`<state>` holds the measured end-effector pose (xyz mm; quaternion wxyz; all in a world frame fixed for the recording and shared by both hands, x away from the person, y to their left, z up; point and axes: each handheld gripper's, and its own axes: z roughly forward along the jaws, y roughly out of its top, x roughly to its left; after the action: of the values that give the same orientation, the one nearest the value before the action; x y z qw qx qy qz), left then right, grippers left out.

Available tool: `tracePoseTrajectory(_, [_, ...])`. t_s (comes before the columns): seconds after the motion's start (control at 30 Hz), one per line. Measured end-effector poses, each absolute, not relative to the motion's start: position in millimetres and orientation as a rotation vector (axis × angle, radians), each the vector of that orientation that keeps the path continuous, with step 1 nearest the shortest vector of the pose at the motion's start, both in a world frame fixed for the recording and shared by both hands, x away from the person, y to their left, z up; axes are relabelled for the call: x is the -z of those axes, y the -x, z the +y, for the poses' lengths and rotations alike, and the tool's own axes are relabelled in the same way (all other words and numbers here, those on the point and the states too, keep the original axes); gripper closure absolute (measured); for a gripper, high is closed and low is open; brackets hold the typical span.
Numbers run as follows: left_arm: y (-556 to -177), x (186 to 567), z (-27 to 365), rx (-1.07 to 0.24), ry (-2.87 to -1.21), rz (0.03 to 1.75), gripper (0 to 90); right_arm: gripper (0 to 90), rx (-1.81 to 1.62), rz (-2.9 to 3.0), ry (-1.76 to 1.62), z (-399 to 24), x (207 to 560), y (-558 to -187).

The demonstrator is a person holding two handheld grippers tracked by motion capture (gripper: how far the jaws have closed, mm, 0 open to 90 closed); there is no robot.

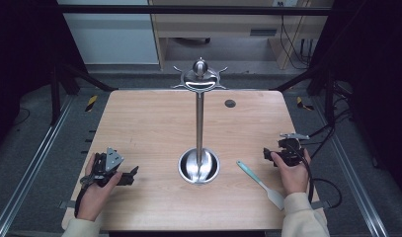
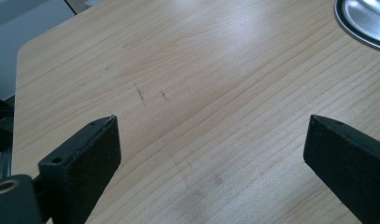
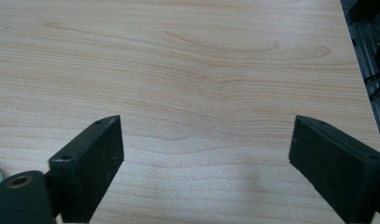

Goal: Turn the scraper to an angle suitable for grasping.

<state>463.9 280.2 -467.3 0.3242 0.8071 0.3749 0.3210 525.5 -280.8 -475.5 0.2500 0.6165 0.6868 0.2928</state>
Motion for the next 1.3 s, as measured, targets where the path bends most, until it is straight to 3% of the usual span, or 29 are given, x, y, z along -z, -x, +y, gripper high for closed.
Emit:
tracePoseTrajectory(0.43, [-464, 468, 280, -0.848, -2.125, 0.978, 3.8, 30.8, -0.710, 1.905, -1.582, -263, 473, -524])
tracePoseTrajectory(0.67, [-464, 468, 279, -0.850, -2.126, 0.978, 3.8, 52.2, -0.722, 1.994, -1.462, -244, 469, -521])
tracePoseTrajectory(0.83, [-464, 468, 279, -0.851, -2.128, 0.978, 3.8, 60.5, -0.727, 2.060, -1.425, -236, 470, -520])
tracePoseTrajectory(0.97, [-464, 468, 279, -0.850, -2.130, 0.978, 3.8, 75.0, -0.722, 2.188, -1.346, -224, 472, -518])
tracePoseTrajectory(1.3, [-464, 468, 279, -0.849, -2.134, 0.979, 3.8, 90.0, -0.704, 2.353, -1.272, -206, 477, -514])
